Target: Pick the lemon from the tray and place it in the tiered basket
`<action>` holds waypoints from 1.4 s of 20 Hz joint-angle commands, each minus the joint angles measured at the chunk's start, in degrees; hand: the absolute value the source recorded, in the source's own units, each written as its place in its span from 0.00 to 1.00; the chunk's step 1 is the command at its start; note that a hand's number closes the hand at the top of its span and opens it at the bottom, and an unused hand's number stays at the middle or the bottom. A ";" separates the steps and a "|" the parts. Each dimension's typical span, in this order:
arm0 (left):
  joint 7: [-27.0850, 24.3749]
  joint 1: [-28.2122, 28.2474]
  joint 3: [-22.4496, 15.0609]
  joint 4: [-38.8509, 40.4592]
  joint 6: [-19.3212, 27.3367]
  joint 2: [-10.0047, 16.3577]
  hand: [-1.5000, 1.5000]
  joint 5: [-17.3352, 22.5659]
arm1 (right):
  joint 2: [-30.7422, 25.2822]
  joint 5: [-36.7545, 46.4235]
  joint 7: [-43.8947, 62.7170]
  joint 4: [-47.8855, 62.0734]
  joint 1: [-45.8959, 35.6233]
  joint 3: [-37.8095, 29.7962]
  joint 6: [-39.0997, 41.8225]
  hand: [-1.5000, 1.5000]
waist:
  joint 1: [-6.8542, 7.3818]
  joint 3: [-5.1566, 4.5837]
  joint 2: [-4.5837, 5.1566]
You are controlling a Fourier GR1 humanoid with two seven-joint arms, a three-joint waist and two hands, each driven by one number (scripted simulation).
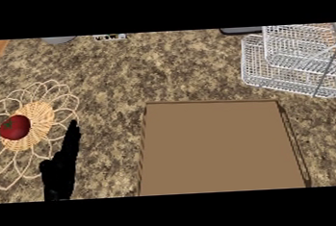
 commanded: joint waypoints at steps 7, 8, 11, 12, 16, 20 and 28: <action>2.33 -1.88 -0.97 3.69 1.15 -2.23 0.50 -1.81 | -17.23 -12.53 -13.25 8.57 -2.72 -22.46 8.81 1.00 | 2.00 -0.43 0.69; 2.55 -2.85 -0.26 3.80 -1.00 -1.02 0.50 -1.02 | -17.74 -11.99 -14.69 9.96 -2.81 -23.04 8.48 1.00 | 2.29 -0.44 0.73; 3.64 -6.33 1.60 7.01 -2.02 -1.22 0.50 -0.38 | -19.36 -12.94 -10.18 9.97 -6.33 -22.21 9.36 1.00 | 2.66 -0.48 0.82; 2.97 -5.42 0.53 6.04 -1.77 -2.33 0.50 -1.12 | -19.61 -13.22 -9.75 9.94 -6.04 -23.00 9.94 1.00 | 2.68 -0.48 0.75; 5.02 -5.26 -1.12 4.06 -0.51 -2.94 0.50 -3.57 | -22.97 -13.27 -4.36 14.67 -15.78 -15.94 8.44 1.00 | 3.81 -0.48 0.96; 0.26 -4.39 1.25 7.70 -3.42 -2.41 0.50 -1.83 | -19.29 -11.48 -1.70 15.71 -19.95 -10.69 3.83 1.00 | 4.06 -0.49 1.02; 2.13 -0.25 0.03 2.13 -3.52 -2.61 0.50 -2.67 | -17.47 -8.08 -0.27 22.45 -30.86 -1.13 1.45 1.00 | 4.50 -0.46 0.98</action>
